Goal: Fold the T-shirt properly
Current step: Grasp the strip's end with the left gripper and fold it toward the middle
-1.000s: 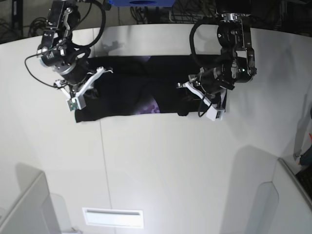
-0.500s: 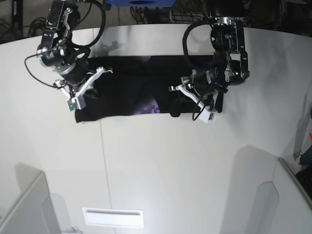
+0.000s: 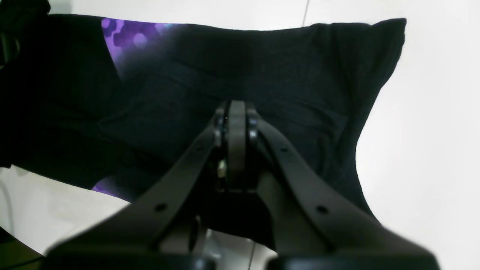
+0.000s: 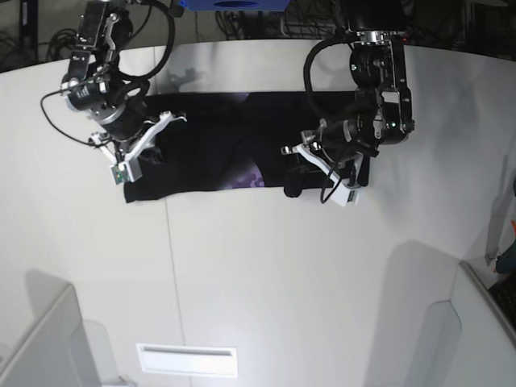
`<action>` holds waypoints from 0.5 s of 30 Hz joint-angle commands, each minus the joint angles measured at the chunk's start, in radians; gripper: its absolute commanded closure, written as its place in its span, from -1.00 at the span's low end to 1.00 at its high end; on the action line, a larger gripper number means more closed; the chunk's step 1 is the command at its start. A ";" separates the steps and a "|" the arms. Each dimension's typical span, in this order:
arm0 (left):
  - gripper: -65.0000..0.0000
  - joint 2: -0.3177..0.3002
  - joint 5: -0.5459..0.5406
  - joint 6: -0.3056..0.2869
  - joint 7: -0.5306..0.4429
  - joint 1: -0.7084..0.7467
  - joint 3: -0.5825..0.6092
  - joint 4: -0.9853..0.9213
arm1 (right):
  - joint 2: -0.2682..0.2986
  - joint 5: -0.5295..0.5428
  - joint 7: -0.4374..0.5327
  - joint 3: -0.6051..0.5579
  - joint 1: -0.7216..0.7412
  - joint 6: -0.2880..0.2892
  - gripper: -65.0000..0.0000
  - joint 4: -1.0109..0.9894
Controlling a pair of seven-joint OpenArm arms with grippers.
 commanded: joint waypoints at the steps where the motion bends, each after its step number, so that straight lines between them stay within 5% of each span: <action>1: 1.00 0.002 -0.027 -0.003 -0.012 -0.013 0.001 0.016 | 0.003 0.012 0.022 0.003 0.010 0.001 1.00 0.017; 10: 1.00 0.005 -0.028 -0.003 -0.012 -0.015 0.001 0.014 | 0.003 0.012 0.022 0.003 0.011 0.001 1.00 0.017; 15: 0.46 0.028 -0.030 -0.003 -0.009 -0.043 0.018 -0.032 | 0.003 0.012 0.022 0.003 0.011 0.001 1.00 0.017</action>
